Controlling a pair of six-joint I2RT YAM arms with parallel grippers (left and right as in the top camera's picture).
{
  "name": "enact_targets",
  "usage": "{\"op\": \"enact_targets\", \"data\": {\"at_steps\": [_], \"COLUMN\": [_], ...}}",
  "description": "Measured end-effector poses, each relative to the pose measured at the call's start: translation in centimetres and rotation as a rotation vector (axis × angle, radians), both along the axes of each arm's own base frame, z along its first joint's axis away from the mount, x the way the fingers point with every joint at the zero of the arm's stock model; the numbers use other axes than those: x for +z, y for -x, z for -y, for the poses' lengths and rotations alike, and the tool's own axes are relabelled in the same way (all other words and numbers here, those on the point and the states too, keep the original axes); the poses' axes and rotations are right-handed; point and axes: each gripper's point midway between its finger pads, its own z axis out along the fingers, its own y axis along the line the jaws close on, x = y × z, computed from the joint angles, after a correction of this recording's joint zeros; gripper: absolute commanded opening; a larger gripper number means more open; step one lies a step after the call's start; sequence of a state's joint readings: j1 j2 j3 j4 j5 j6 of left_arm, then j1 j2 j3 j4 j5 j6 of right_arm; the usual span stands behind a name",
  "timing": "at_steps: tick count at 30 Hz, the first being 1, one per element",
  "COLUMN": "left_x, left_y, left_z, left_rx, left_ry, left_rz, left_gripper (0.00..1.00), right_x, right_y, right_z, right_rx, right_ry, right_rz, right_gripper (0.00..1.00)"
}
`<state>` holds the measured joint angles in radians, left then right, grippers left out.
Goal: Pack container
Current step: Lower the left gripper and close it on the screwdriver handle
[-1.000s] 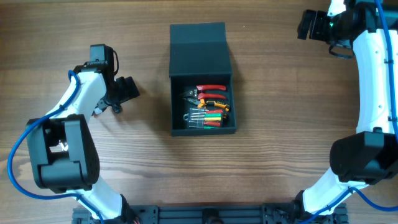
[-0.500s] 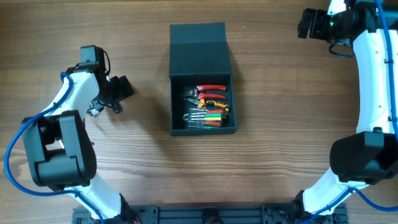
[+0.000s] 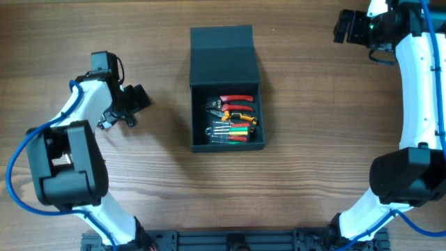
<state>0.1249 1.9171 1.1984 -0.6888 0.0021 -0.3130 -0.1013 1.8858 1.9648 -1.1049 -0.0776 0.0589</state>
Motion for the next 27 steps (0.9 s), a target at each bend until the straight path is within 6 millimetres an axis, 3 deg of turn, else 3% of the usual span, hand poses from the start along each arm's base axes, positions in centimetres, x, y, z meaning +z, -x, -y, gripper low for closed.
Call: {"op": "enact_targets", "data": {"at_steps": [9,17,20,27], "left_x": [-0.55,-0.68,-0.7,-0.75], "left_y": [0.31,0.53,0.61,0.67], "left_z": [-0.08,-0.37,-0.51,-0.56], "left_rx": [0.001,0.006,0.006,0.011], "left_ry": [-0.005,-0.019,-0.026,-0.028], "left_rz": [-0.024,-0.035,-0.038,-0.041], "left_gripper": [0.99,0.78,0.62,0.42], "right_x": [0.0,-0.01,0.0,-0.01], "right_y": [-0.01,0.0,-0.01,0.02], "right_z": [0.0,0.0,0.0,0.0], "right_rx": [0.0,0.0,0.001,0.003], "right_ry": [0.0,0.0,0.0,0.002], "right_rz": [0.0,0.0,0.0,-0.001], "right_gripper": [1.0,1.0,1.0,1.0]}}
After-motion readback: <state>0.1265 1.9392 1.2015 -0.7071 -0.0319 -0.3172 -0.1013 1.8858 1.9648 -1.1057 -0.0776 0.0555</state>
